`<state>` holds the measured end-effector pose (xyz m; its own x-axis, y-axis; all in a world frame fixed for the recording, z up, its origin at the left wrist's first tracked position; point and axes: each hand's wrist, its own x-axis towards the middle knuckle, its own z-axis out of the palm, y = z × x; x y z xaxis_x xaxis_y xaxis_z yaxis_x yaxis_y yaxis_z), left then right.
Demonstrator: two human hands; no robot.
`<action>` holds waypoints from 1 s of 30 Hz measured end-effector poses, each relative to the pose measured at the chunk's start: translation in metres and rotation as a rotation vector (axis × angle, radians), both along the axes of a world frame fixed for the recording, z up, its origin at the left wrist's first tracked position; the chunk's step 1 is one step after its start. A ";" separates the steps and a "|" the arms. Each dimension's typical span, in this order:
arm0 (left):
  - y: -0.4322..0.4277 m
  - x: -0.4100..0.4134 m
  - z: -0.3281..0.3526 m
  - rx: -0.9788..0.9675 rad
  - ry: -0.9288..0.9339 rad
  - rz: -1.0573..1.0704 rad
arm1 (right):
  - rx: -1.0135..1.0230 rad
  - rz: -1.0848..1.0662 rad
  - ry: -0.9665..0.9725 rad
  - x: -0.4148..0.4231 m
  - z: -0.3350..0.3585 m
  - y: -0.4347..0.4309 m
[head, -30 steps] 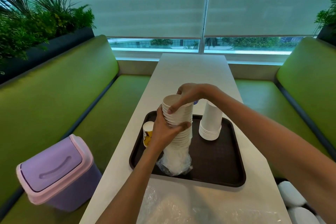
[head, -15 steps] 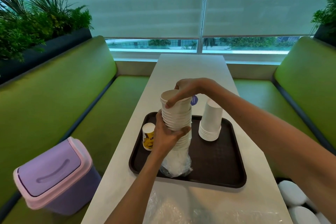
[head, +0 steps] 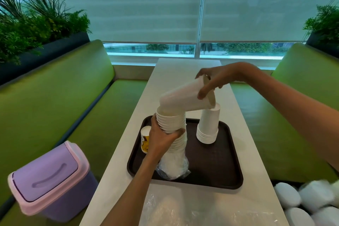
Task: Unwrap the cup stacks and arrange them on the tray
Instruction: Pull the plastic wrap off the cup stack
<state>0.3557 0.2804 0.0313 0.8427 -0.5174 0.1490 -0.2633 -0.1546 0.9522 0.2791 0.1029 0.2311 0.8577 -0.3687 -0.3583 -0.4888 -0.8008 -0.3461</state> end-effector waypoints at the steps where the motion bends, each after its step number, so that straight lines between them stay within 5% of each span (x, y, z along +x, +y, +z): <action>1: 0.001 0.000 0.000 -0.003 0.000 0.002 | -0.018 0.005 0.048 -0.003 -0.003 -0.002; 7: 0.002 0.000 0.001 -0.005 -0.005 -0.016 | -0.009 0.030 0.249 -0.016 -0.029 -0.013; 11: 0.002 0.000 -0.001 -0.006 0.002 -0.028 | 0.200 -0.071 -0.050 -0.032 -0.041 -0.035; 17: 0.000 -0.001 0.001 0.018 -0.016 -0.050 | 0.321 -0.519 -0.652 -0.020 -0.106 -0.073; 30: -0.002 0.001 -0.003 0.057 -0.030 -0.064 | 0.214 -0.686 -0.628 -0.005 -0.201 -0.073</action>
<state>0.3564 0.2779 0.0280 0.8032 -0.5785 0.1422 -0.3026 -0.1907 0.9338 0.2743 0.0295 0.0305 0.5377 -0.8428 -0.0238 -0.5036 -0.2984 -0.8107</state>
